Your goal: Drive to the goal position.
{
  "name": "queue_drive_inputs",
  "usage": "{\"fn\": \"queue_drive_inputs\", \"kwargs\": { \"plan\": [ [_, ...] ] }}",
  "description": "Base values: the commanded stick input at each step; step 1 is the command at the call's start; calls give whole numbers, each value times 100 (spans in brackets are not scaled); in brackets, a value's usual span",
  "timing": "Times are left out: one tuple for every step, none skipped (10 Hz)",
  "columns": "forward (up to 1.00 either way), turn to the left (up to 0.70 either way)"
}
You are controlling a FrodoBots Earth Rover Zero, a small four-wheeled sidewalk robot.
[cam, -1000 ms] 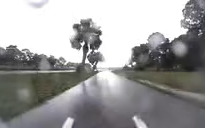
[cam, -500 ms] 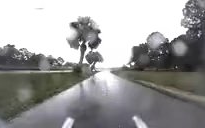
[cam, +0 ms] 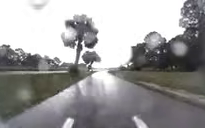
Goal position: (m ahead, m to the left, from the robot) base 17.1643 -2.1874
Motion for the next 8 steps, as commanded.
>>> {"fn": "queue_drive_inputs", "kwargs": {
  "plan": [
    [100, 0],
    [100, 0],
    [100, 0],
    [100, 0],
    [100, 0],
    [100, 0],
    [100, 0],
    [100, 0]
  ]
}}
